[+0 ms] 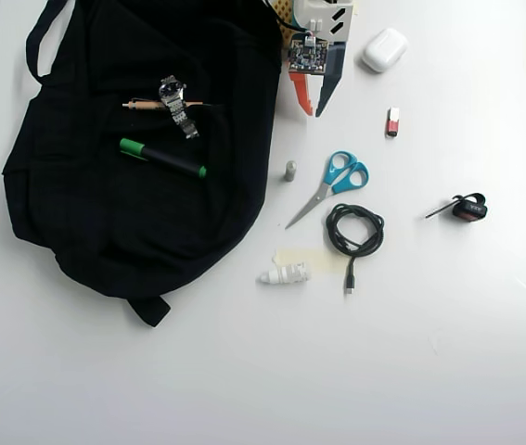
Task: Put the usb stick into the black bag
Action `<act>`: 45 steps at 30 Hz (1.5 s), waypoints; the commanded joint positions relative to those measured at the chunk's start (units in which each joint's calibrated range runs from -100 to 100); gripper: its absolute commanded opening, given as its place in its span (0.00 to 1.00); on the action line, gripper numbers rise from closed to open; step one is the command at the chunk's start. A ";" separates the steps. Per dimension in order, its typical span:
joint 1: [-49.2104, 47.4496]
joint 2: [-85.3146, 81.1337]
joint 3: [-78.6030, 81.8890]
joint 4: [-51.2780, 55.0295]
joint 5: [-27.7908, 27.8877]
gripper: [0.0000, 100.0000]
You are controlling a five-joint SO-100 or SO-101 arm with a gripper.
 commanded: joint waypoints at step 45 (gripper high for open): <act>-0.02 -1.01 0.74 4.97 0.52 0.03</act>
